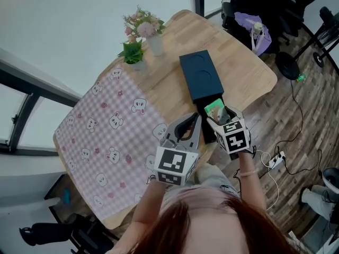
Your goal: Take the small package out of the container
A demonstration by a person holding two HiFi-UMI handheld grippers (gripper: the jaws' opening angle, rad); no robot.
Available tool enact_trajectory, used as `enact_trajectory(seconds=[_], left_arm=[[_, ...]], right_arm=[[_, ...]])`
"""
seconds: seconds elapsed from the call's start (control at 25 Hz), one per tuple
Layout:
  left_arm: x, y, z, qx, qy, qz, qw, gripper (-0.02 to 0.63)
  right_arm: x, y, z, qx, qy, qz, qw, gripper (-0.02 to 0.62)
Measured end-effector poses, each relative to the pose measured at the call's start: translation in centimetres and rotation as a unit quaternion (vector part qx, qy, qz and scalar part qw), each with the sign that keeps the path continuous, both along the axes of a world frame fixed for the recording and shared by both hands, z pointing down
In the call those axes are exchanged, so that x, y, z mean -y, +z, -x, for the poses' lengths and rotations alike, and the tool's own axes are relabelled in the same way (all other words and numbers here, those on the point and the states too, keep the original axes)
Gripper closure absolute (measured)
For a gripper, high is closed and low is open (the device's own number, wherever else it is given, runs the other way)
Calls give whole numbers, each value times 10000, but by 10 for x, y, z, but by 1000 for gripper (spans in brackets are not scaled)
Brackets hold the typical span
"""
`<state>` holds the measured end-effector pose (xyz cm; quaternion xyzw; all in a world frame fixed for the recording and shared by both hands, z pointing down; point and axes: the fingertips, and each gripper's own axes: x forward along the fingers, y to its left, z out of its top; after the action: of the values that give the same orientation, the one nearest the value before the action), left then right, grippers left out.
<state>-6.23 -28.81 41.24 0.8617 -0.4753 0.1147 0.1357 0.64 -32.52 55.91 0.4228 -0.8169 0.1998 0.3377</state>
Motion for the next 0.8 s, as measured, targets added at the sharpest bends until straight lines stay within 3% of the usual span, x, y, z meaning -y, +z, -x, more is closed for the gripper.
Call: enact_trajectory(seconds=[0.8], left_arm=[[-48,-46,-33,132,-388,-528,9978,591]], right_arm=[[-37,-96,-38,864,-91,-1137,9897,275]])
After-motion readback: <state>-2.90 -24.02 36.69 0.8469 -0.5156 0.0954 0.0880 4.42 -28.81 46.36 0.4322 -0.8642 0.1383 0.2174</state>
